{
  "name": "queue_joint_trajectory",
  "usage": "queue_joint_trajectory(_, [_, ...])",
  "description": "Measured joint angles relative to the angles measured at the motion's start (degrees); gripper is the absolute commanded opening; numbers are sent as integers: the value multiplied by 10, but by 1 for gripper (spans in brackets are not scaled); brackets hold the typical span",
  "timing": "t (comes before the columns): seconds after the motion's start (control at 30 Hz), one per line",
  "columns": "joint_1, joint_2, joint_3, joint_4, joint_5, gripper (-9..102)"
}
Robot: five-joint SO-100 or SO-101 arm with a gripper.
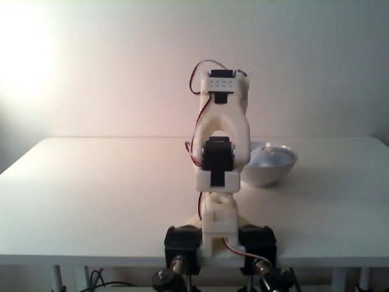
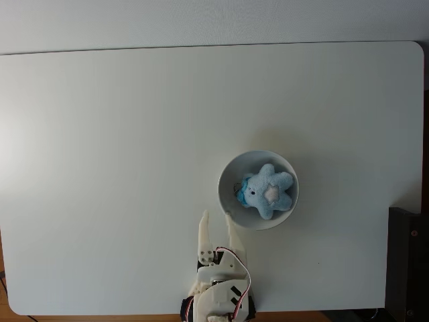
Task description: Grasp a skyblue doll and put it into the bowl.
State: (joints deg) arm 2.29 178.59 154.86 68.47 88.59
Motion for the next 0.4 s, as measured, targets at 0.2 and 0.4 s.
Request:
queue_joint_trajectory(0.2, [2, 1, -4, 193, 0, 17])
queue_joint_trajectory(0.4, [2, 1, -4, 254, 2, 14])
